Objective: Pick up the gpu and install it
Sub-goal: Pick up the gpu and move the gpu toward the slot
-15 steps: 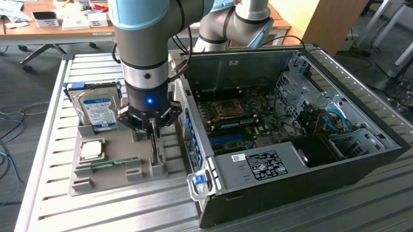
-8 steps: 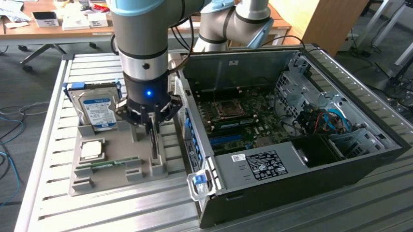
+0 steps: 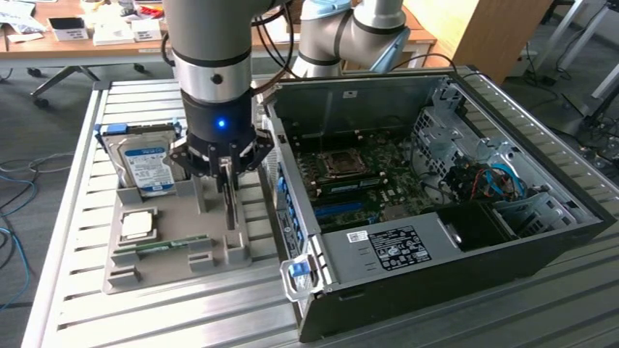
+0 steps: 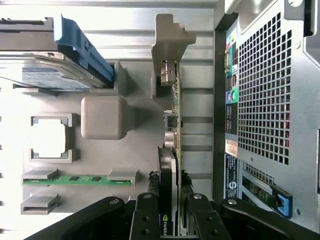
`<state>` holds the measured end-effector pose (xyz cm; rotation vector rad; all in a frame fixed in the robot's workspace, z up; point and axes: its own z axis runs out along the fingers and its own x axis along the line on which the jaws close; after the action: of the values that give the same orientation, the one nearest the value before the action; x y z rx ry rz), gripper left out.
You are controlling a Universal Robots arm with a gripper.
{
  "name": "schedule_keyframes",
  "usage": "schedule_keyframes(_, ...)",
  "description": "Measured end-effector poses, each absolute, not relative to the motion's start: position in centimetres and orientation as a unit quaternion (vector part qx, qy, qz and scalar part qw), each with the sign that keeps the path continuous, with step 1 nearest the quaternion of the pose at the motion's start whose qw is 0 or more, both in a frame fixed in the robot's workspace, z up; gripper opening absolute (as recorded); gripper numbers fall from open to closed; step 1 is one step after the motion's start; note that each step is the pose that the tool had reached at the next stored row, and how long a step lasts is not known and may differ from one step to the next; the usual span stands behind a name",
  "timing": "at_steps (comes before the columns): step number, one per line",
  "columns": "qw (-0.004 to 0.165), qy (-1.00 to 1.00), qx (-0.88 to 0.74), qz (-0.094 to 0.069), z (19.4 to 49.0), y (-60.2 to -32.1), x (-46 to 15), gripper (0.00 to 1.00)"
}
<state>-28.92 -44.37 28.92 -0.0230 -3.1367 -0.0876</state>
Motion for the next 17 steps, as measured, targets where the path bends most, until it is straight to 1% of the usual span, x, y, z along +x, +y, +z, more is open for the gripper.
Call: schedule_keyframes(17, 0.002, -1.0, -0.007, -0.028, 32.1, -44.4, -28.9, 0.27)
